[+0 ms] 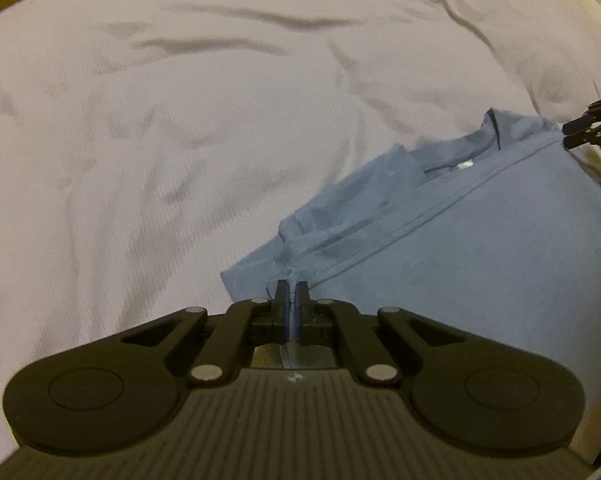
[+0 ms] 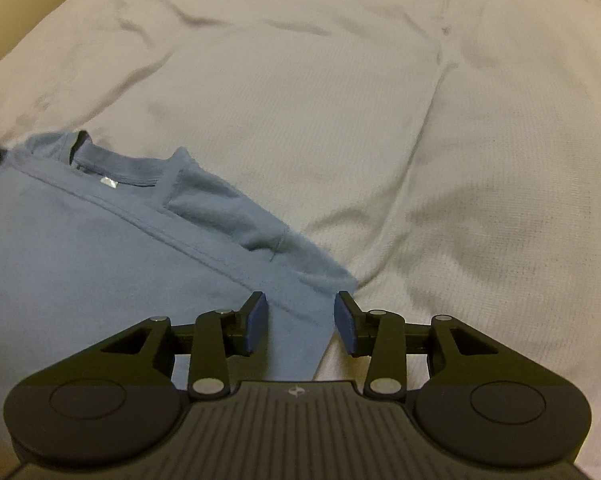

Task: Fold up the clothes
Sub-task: 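Lay the folded edge down and open both grippers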

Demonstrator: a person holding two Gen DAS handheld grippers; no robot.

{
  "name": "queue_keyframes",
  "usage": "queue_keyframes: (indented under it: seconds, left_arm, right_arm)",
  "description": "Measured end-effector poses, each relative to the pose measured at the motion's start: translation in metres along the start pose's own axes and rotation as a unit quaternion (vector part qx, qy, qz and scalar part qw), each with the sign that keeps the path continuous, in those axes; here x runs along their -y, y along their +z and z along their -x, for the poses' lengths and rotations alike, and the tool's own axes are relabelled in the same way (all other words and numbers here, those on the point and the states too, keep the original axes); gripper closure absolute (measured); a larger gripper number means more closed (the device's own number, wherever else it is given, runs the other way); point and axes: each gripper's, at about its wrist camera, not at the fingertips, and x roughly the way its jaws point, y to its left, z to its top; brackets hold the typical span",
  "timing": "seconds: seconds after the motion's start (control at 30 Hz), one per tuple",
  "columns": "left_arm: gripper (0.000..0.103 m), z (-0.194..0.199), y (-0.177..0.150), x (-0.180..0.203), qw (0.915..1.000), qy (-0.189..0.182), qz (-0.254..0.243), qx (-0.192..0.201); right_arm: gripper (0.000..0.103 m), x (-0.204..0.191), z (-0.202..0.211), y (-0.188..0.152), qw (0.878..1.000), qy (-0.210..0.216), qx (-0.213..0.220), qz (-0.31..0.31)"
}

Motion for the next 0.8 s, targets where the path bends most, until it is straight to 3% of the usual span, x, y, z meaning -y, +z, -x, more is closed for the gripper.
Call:
queue_keyframes:
  seconds: [0.1, 0.2, 0.4, 0.43, 0.47, 0.6, 0.73, 0.8]
  left_arm:
    - [0.103, 0.011, -0.002, 0.0, 0.9997, 0.0, -0.003, 0.025]
    - [0.103, 0.015, -0.004, -0.003, 0.9995, 0.001, -0.005, 0.031]
    - [0.103, 0.017, -0.006, -0.003, 0.9992, 0.005, -0.021, 0.034]
    - [0.103, 0.017, -0.006, -0.002, 0.9991, 0.006, -0.023, 0.034]
    - [0.103, 0.017, -0.007, -0.002, 0.9992, 0.007, -0.022, 0.034]
    - [0.103, 0.015, -0.011, -0.002, 0.9993, 0.009, -0.018, 0.033]
    - [0.103, 0.015, -0.013, -0.001, 0.9992, 0.01, -0.016, 0.035]
    - [0.103, 0.016, -0.014, 0.0, 0.9991, 0.01, -0.017, 0.037]
  right_arm:
    - [0.062, -0.023, -0.001, 0.007, 0.997, 0.01, 0.007, 0.077]
    - [0.053, -0.045, -0.012, 0.013, 0.989, 0.017, -0.003, 0.145]
    - [0.049, -0.047, -0.034, 0.027, 0.987, 0.022, -0.045, 0.155]
    - [0.053, -0.045, -0.034, 0.029, 0.987, 0.03, -0.051, 0.148]
    - [0.063, -0.045, -0.034, 0.029, 0.987, 0.033, -0.053, 0.147]
    - [0.08, -0.048, -0.026, 0.029, 0.984, 0.029, -0.048, 0.167]
    - [0.103, -0.056, -0.014, 0.021, 0.979, 0.009, -0.035, 0.199]
    - [0.103, -0.062, -0.008, 0.018, 0.976, -0.005, -0.023, 0.216]
